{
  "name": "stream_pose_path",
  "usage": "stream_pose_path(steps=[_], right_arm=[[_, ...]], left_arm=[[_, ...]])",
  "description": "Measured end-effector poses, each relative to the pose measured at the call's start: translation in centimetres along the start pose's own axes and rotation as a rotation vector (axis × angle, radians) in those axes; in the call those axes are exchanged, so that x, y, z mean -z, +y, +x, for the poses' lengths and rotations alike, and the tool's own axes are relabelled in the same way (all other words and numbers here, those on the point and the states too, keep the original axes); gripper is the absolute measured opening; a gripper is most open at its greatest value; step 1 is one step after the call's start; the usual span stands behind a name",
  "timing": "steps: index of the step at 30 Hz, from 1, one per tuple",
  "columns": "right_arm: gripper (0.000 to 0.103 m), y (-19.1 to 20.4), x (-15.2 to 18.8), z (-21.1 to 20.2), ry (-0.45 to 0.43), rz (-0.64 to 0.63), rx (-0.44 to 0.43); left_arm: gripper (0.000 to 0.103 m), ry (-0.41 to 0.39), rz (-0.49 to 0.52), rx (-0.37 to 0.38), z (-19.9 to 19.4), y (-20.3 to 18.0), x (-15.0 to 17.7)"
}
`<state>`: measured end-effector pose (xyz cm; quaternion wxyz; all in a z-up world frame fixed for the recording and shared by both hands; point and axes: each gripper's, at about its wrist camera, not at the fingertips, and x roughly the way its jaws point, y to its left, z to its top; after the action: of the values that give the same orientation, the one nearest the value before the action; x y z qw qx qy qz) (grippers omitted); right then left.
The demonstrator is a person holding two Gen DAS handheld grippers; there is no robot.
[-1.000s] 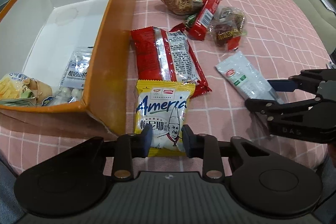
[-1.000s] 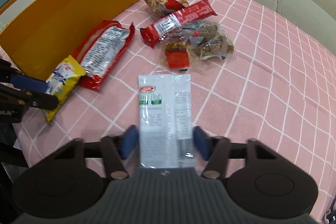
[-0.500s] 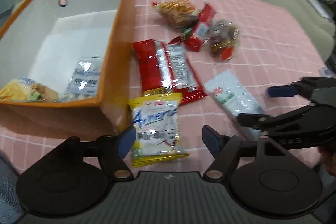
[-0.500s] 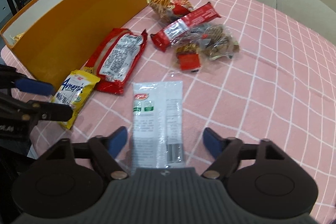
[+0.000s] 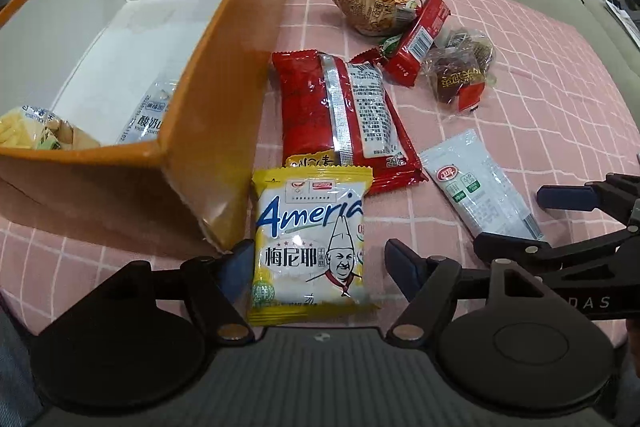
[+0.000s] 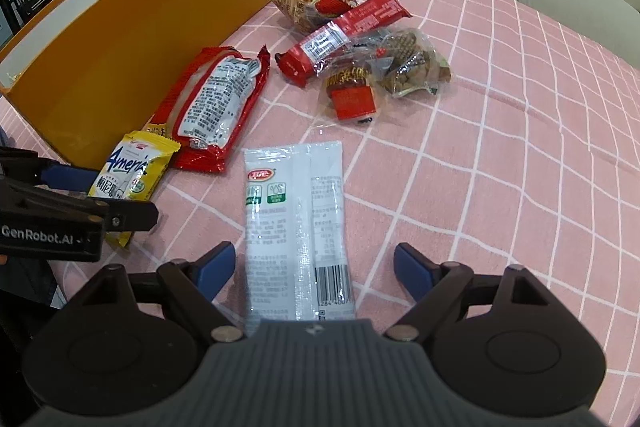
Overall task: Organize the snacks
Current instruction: 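Grasp the yellow Ameria bag with the left tool while the right grasps the white-green packet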
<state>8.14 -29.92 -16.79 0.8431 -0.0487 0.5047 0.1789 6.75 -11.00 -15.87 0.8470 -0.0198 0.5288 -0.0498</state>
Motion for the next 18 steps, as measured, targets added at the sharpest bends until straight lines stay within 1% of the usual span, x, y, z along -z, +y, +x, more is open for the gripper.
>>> stream_pose_path(steps=[3, 4, 5, 6, 8, 9, 10, 11, 12, 13, 18], right_arm=[[0.084, 0.3, 0.0, 0.1, -0.001, 0.0, 0.008], [0.083, 0.5, 0.0, 0.2, 0.0, -0.004, 0.014], [0.083, 0.7, 0.0, 0.2, 0.001, -0.011, 0.019], [0.081, 1.0, -0.1, 0.2, 0.002, -0.023, 0.027], [0.076, 1.5, -0.1, 0.2, 0.003, -0.051, 0.049], [0.071, 1.8, 0.0, 0.2, 0.001, -0.064, 0.057], [0.064, 2.0, -0.1, 0.1, -0.004, -0.066, 0.051], [0.06, 2.2, -0.1, 0.0, -0.007, -0.067, 0.052], [0.052, 2.3, -0.1, -0.1, -0.01, -0.07, 0.056], [0.049, 2.4, -0.1, -0.2, -0.012, -0.066, 0.053], [0.047, 2.5, 0.1, -0.4, -0.009, -0.031, 0.037]], left_arm=[[0.078, -0.005, 0.015, -0.003, 0.1, -0.1, 0.0], [0.072, -0.009, 0.023, -0.008, 0.1, -0.1, 0.0], [0.062, -0.012, 0.032, -0.014, 0.0, -0.1, 0.0], [0.059, -0.015, 0.045, -0.021, 0.0, -0.2, 0.0], [0.058, -0.013, 0.059, -0.013, 0.1, -0.2, 0.0], [0.058, -0.011, 0.065, -0.007, 0.0, -0.2, 0.0], [0.058, -0.01, 0.073, -0.004, 0.0, -0.3, 0.1], [0.058, -0.007, 0.084, -0.001, 0.0, -0.4, 0.1], [0.058, -0.004, 0.092, 0.003, 0.0, -0.5, 0.1], [0.058, 0.0, 0.098, 0.009, -0.1, -0.6, 0.1], [0.058, 0.015, 0.097, 0.045, -0.3, -0.4, 0.2]])
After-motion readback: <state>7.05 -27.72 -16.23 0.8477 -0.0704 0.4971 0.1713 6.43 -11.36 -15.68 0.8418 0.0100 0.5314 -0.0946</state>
